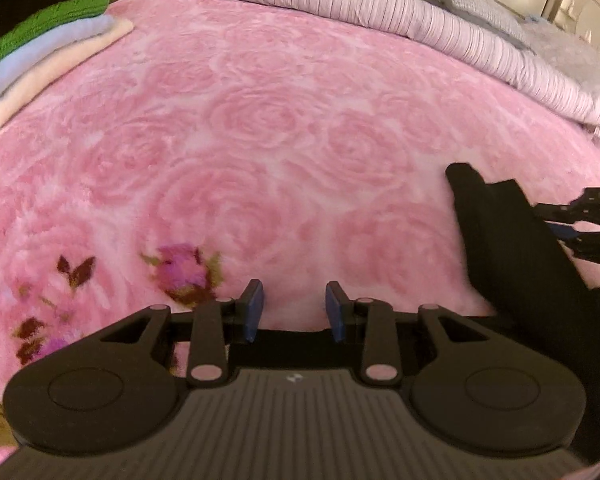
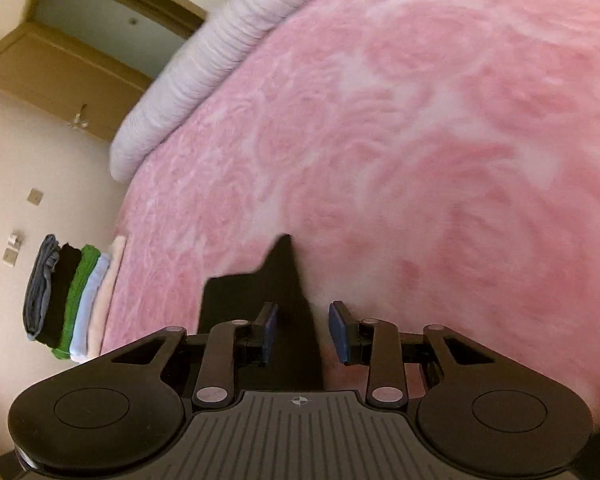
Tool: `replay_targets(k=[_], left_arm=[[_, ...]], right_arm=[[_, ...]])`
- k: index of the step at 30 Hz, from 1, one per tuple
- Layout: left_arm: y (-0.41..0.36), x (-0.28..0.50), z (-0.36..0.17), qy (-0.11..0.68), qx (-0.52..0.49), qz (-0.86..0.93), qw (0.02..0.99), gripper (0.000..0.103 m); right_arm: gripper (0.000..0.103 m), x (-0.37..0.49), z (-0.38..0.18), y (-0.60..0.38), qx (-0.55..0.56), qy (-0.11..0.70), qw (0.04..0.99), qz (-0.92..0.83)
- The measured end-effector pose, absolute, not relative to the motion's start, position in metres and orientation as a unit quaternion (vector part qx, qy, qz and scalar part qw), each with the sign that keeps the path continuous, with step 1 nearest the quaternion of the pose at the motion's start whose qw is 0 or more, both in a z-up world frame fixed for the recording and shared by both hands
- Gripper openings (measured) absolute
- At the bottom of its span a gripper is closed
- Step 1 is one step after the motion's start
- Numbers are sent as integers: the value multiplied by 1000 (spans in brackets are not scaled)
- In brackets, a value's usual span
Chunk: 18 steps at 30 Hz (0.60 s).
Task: Fold clothes
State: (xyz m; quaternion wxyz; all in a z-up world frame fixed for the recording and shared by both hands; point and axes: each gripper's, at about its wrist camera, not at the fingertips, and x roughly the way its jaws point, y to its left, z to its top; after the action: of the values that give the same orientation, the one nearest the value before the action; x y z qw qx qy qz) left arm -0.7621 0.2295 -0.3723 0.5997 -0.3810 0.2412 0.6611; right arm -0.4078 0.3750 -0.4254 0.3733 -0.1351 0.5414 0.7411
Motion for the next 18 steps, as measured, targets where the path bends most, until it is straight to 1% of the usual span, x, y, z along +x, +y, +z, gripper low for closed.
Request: replay_targets(k=[1,5,9,11,12,13,18], left_arm=[[227,-764,-371,239,-382,662,599,30],[206,-777,-364,228,-388,674,586,30],[169,-797,-354,196,-409,691,564,30],[150,-803,-350,181,-421,696,553,30],[139,-806,-349,174,-426,698,549,30],[131,-807,-347,170,-429,699,546,30],[99,-801,-345,166,-442,696,540,30]], right_arm=[[7,-415,-421,373,-137,523,371,755],[7,-445,-382,332,-129,431,341,826],[8,-490,-351,255,-150,365,257,882],[18,-513,-347,216,-178,344,215,896],[29,-523,-347,197,-194,336,202,899],[36,-528,-350,180,-208,330,205,898],[37,-500,-365,134,-226,344,261,873]])
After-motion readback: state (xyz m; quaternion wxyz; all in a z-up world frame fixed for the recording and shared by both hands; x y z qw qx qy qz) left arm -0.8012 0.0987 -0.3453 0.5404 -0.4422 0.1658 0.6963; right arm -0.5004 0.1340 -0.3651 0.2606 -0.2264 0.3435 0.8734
